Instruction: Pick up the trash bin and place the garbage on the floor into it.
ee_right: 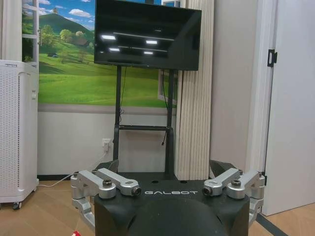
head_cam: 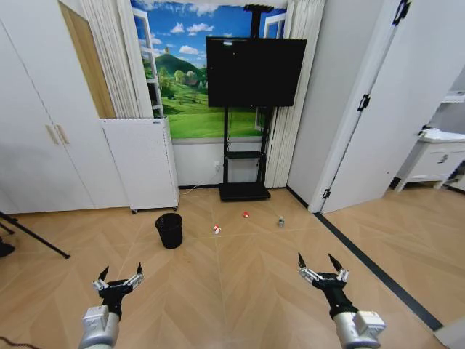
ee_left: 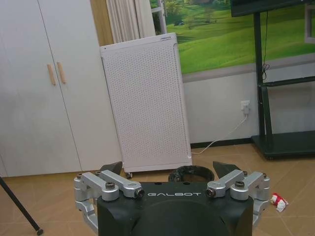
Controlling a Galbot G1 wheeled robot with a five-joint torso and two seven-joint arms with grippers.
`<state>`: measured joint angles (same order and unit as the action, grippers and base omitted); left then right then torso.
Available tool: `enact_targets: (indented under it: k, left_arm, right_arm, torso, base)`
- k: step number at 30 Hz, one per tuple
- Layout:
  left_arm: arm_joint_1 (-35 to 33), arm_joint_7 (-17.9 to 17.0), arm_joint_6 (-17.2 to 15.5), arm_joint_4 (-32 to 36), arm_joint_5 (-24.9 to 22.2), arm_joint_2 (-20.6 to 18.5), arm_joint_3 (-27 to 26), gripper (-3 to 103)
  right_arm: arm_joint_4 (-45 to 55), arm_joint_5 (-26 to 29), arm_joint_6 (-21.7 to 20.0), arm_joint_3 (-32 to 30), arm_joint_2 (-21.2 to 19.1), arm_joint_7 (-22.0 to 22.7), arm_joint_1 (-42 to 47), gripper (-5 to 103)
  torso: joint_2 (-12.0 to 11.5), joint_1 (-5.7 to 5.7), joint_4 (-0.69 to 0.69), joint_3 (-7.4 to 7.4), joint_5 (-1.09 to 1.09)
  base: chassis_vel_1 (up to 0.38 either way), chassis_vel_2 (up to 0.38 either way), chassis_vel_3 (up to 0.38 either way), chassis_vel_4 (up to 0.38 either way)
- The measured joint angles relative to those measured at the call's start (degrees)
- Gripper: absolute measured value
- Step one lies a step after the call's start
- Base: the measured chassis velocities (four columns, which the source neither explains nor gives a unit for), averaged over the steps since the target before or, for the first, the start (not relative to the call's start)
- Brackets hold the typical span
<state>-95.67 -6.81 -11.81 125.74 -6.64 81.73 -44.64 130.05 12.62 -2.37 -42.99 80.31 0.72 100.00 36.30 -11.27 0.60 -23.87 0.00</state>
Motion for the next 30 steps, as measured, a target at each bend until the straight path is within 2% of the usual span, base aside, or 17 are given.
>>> enact_targets:
  k: [30]
  left_arm:
    - [-0.03,-0.08,-0.65,0.48,-1.06,-0.49,-0.15,100]
  right_arm:
    - [0.23,0.16,0.29,-0.03,0.23,-0.22,0.45,100]
  torso:
    - [0.00,0.00,0.00,0.00,0.00]
  base:
    - [0.000,0.000,0.000,0.000]
